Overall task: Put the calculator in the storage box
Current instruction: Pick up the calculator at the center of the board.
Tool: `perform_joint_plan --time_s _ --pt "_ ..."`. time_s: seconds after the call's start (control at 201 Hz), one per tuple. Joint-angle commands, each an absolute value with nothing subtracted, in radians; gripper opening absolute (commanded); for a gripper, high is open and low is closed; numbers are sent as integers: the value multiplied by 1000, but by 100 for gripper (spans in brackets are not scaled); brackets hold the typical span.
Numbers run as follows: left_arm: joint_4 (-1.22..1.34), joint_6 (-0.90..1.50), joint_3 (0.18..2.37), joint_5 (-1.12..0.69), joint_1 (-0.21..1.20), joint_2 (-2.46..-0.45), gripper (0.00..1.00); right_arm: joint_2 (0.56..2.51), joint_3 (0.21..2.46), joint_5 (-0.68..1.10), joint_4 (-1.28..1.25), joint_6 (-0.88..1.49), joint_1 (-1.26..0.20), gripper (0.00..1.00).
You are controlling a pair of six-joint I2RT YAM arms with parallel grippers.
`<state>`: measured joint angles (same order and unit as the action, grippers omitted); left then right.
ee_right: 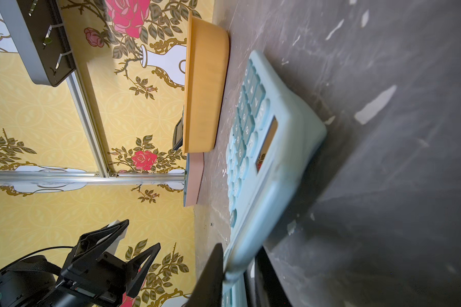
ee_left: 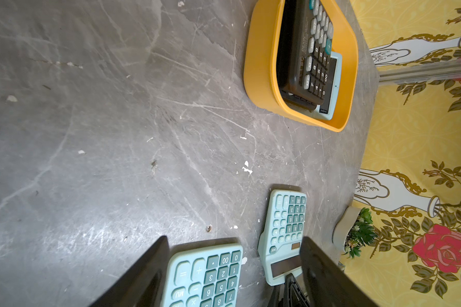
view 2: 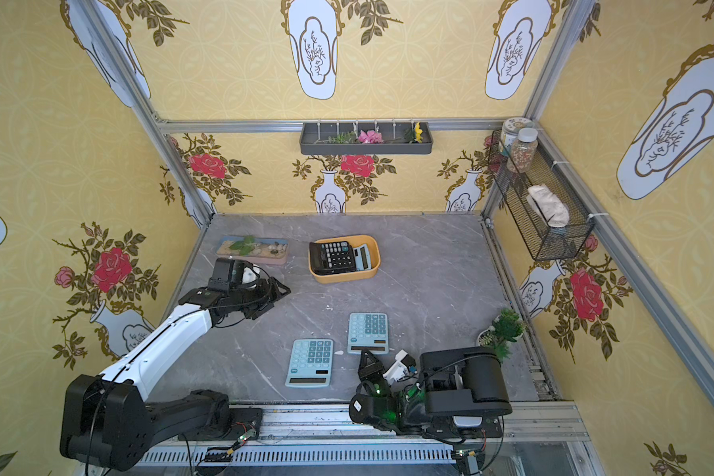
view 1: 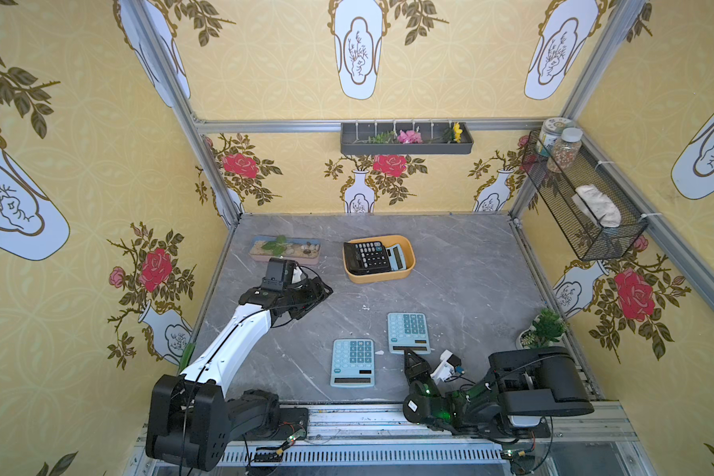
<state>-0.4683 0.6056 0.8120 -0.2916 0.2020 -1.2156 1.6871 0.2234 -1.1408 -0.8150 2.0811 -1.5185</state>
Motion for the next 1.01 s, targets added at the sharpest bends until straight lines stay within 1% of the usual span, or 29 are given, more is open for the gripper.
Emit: perform_joint_plan --time_s 0.0,0.378,0.568,0.827,0.916,1.006 --pt "-453 595 810 -297 201 -1222 79 1681 221 -1142 -839 2668 -1508 22" --pt "-452 594 810 -299 201 -1229 78 1668 209 -1125 -887 2607 -1495 15" --pt "-453 594 812 -300 201 -1226 78 1570 198 -1099 -858 2487 -1466 12" --pt "-453 593 810 -304 201 -1225 78 1248 212 -959 -517 2310 -1360 9" --pt "-453 593 810 -307 201 -1224 78 1112 250 -883 -335 2235 -1316 9" --pt "-456 589 816 -309 201 -1226 78 965 326 -773 -75 2122 -1251 8"
